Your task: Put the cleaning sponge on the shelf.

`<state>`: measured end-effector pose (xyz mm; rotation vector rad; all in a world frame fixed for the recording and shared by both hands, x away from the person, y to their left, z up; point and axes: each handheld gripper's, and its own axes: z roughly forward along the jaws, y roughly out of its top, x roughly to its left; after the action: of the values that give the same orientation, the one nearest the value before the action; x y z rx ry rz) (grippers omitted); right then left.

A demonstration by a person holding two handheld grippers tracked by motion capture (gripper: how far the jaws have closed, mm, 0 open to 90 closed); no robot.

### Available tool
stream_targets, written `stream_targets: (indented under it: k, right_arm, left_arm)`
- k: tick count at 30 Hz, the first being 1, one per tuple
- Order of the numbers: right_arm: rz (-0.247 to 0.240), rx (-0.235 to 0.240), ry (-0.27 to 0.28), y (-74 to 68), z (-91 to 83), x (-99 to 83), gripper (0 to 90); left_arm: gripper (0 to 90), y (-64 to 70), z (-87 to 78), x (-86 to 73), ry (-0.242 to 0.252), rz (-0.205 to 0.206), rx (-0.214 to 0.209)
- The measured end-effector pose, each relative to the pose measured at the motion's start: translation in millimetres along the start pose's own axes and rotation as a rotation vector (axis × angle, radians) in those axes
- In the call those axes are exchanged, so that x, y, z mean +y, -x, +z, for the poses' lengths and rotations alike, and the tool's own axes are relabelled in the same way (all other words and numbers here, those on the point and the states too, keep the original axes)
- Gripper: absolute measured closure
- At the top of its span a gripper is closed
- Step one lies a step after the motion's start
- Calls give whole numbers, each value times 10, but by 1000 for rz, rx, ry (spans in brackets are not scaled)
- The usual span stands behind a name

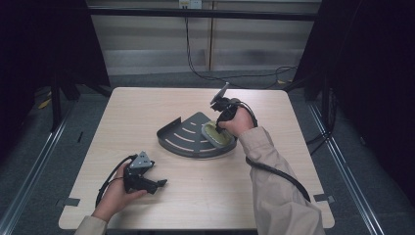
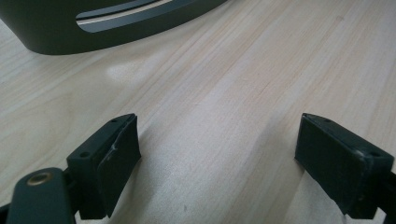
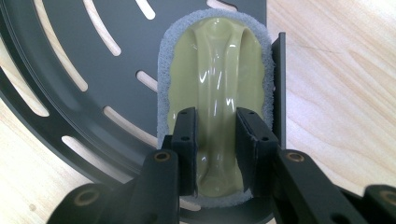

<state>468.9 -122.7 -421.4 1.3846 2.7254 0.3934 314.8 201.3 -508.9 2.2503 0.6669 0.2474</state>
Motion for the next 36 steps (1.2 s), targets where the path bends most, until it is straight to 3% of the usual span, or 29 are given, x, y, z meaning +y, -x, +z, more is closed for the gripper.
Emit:
stream_targets:
  k: [17,36]
  right_arm:
    - [3,-5,-8,-3,44,-31,663]
    - [15,-54,18,-31,17,-8,378]
  left_arm:
    - [132,0,0,0,0,0,0]
    - [132,0,0,0,0,0,0]
